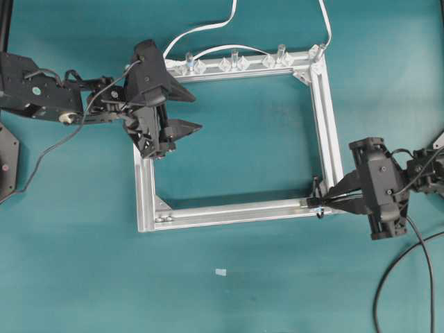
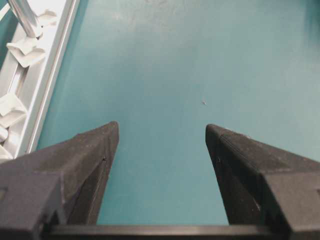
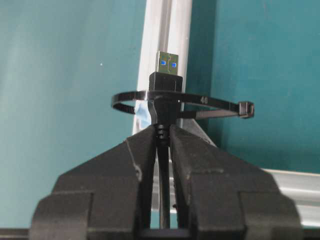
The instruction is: Insert the wire through the string loop located on the right side.
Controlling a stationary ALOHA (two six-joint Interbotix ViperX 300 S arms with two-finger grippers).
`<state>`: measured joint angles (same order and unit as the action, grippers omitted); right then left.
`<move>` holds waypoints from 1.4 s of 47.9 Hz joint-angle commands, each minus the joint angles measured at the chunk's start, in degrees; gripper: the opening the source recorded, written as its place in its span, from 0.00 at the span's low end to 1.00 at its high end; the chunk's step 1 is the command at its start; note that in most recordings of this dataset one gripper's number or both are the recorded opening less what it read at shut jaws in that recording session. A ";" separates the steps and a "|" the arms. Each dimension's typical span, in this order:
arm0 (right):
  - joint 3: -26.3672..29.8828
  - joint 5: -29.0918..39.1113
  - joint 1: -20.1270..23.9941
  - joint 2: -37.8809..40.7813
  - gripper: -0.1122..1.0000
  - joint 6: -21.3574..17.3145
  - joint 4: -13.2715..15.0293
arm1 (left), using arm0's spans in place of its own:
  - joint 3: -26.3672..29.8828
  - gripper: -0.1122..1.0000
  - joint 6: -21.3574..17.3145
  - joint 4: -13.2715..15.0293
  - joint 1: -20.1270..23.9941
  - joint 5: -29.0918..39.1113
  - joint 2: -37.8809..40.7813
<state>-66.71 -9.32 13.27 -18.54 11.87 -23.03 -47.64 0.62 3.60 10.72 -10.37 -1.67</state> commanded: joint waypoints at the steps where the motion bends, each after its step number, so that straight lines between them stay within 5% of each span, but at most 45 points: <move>1: 1.32 -0.53 -0.09 -0.09 0.21 0.09 0.18 | 0.88 0.74 0.35 0.00 -0.26 -0.35 -1.05; 21: 1.58 -0.53 -0.09 0.18 0.21 0.00 0.18 | 1.41 0.74 0.44 0.00 -2.02 -0.35 -1.05; 42: 1.49 -0.53 -0.09 0.18 0.21 0.00 0.09 | 4.13 0.74 0.53 0.00 -12.92 0.53 -0.35; 67: 1.49 -0.53 -0.09 0.18 0.21 0.00 0.09 | 10.63 0.74 7.47 0.00 -19.16 3.08 5.89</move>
<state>-66.09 -9.32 13.18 -18.11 11.87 -23.03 -39.20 7.56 3.60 -8.35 -7.12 3.96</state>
